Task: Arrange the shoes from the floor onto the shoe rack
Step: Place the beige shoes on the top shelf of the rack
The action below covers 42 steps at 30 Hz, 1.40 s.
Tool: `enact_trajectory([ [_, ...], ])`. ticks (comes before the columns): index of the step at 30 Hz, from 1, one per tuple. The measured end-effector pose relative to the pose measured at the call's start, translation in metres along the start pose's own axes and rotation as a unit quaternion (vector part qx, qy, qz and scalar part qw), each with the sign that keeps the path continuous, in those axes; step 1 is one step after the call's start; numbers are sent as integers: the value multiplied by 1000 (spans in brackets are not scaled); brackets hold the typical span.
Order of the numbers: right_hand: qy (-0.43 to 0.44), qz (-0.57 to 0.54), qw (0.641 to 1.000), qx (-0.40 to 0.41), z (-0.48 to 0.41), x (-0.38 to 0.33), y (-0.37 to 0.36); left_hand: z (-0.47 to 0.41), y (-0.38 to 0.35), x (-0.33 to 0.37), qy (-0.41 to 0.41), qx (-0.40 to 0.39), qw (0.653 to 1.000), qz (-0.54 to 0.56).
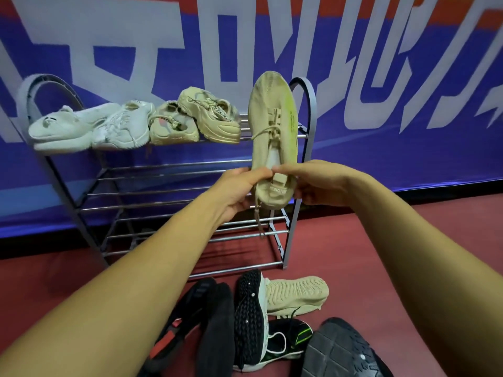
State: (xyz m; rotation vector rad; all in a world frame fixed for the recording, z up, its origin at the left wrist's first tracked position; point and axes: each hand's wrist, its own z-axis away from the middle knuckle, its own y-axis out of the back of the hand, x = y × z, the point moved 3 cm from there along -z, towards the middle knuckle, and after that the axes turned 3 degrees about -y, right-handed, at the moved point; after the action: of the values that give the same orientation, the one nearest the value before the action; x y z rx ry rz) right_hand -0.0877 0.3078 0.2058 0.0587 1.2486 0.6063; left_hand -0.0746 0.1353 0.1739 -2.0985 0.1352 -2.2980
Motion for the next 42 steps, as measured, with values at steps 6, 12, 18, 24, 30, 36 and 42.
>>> enact_trajectory([
  [6,39,-156,986,-49,4,4,13,-8,-8,14,-31,44,997,50],
  [12,96,-259,960,36,-14,3,1,-11,-7,18,-32,63,994,83],
  [18,112,-346,927,92,-25,-8,-12,-14,24,21,10,168,972,167],
  [24,110,-374,917,79,-41,-12,-27,-26,42,31,-15,180,958,221],
  [30,94,-331,939,7,-49,-12,-19,-35,43,34,-18,190,950,248],
  [36,94,-333,938,10,-54,-20,-12,-32,54,35,-21,198,947,250],
  [42,112,-360,921,100,-59,-35,-25,-30,55,28,-22,192,952,239],
])
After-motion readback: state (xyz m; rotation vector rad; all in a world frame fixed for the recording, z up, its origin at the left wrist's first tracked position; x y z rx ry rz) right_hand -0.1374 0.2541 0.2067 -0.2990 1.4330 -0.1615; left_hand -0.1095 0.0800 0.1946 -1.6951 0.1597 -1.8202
